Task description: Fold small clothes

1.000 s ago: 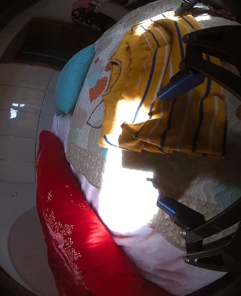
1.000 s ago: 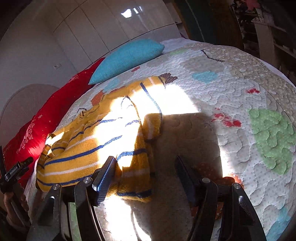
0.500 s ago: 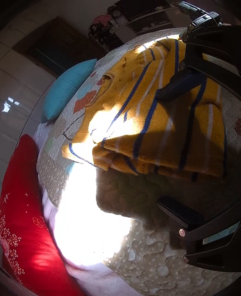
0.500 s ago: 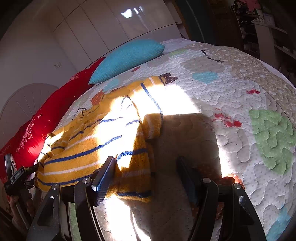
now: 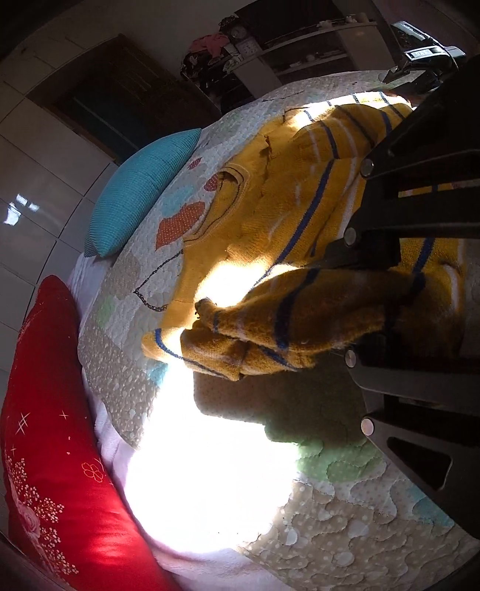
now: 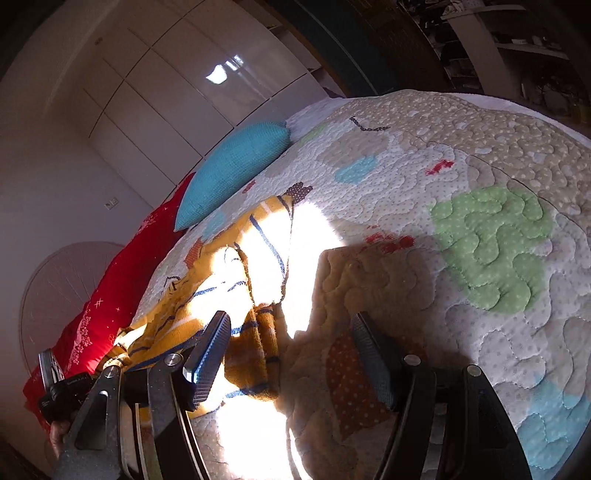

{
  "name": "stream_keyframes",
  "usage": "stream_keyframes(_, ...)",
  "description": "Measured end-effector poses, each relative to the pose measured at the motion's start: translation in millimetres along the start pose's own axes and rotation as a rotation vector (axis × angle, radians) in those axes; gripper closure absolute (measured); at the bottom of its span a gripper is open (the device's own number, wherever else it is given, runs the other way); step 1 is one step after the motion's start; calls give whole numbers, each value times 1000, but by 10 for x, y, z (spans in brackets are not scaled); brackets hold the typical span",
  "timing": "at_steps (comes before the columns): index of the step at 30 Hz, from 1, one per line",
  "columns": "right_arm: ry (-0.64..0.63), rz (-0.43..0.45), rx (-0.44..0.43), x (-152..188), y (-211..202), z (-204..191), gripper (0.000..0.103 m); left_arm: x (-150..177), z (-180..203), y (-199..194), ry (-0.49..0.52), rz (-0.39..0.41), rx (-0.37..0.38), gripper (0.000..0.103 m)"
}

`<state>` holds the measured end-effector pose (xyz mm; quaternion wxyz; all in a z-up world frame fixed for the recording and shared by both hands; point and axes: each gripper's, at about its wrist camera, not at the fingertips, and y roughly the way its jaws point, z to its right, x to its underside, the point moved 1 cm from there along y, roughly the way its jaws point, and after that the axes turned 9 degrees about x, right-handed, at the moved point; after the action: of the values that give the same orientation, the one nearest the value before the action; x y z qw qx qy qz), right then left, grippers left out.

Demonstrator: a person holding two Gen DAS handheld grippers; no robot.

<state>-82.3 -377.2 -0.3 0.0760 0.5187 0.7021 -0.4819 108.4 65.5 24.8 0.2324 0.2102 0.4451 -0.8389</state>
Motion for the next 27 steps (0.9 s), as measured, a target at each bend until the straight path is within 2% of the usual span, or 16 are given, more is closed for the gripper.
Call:
stream_keyframes(3,20,14,-17,-12,-44,30,32,-131,406,42,46,11,42,86)
stream_keyframes(7,98,51,-30,-18,-210,184,31,-172,1236,288,166,-16,143,89)
stream_keyframes(12,175,65,-64,-64,-323,426,34,213,2315,890,332,-150,287,89)
stream_keyframes(14,191,59,-74,-72,-319,488,34,471,2585,1149,385,-225,306,89)
stream_keyframes(16,179,57,-71,-62,-321,475,34,701,2686,1326,421,-270,281,87)
stream_keyframes(18,144,58,-52,-46,-313,415,33,833,2655,1303,446,-273,273,82)
stream_keyframes(20,118,59,-37,-33,-301,370,32,821,2605,1118,452,-271,320,66)
stream_keyframes(22,111,58,-37,-33,-296,355,32,767,2467,827,416,-256,372,37)
stream_keyframes(25,85,36,-27,-65,-295,270,31,704,2183,360,388,-179,395,25)
stream_keyframes(27,45,33,-51,-89,-330,123,30,668,1964,168,394,-129,326,21)
